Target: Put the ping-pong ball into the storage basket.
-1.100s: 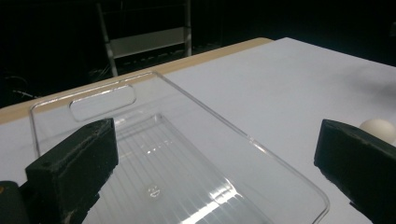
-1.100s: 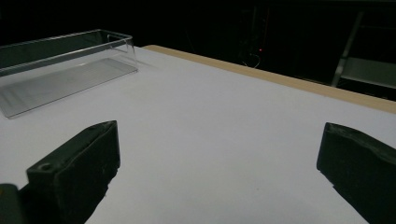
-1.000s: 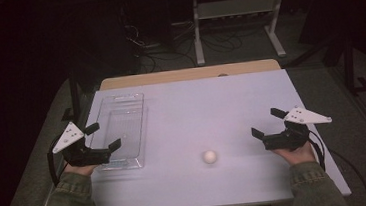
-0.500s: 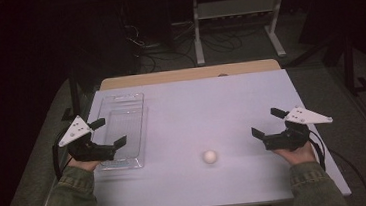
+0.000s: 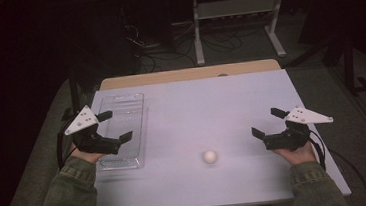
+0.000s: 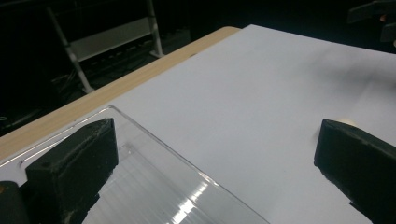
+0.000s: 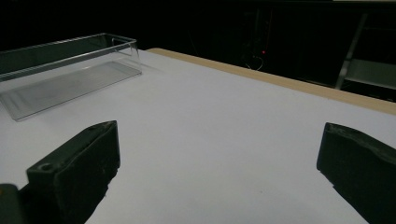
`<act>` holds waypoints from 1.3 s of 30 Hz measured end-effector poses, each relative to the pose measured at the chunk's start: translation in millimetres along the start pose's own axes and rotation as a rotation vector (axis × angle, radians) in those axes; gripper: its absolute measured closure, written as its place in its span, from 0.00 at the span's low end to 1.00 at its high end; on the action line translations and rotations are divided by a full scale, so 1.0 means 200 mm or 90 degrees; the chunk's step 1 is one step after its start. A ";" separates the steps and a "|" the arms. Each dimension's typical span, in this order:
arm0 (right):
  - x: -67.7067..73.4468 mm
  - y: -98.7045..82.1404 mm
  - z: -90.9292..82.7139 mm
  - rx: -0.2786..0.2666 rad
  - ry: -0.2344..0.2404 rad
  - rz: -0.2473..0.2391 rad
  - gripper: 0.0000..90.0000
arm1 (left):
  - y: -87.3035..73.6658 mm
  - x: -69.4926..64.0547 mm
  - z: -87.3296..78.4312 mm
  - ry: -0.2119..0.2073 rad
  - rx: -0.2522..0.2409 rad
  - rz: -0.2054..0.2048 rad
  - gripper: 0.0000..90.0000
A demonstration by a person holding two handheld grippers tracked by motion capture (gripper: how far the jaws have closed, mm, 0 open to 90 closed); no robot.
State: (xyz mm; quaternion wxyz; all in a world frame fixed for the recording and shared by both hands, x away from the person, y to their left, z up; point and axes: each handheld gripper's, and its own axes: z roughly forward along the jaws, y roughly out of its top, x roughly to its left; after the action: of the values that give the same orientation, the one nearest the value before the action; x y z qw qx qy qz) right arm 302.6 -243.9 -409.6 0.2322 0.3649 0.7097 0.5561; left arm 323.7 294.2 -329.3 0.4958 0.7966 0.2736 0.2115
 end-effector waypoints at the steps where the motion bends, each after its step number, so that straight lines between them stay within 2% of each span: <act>1: 0.00 0.00 0.00 0.000 0.000 0.000 0.00 | 0.01 0.00 0.01 -0.003 0.002 0.004 0.00; 16: 0.00 0.00 0.00 -0.001 0.004 0.004 0.00 | 0.10 -0.04 0.08 -0.044 0.025 0.030 0.00; 18: 0.00 0.00 0.00 -0.002 0.004 0.006 0.00 | 0.12 -0.04 0.09 -0.052 0.034 0.041 0.00; 25: 0.00 0.00 0.00 -0.003 0.003 0.007 0.00 | 0.16 -0.05 0.12 -0.067 0.048 0.056 0.00; 39: 0.00 0.00 0.00 0.002 0.006 0.002 0.00 | 0.23 -0.11 0.20 -0.096 0.064 0.090 0.00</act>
State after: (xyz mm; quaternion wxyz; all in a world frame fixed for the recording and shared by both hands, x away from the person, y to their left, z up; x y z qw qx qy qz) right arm 302.6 -243.6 -409.9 0.2274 0.3638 0.7108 0.5573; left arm 341.9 235.8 -305.5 0.4584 0.8514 0.1887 0.1713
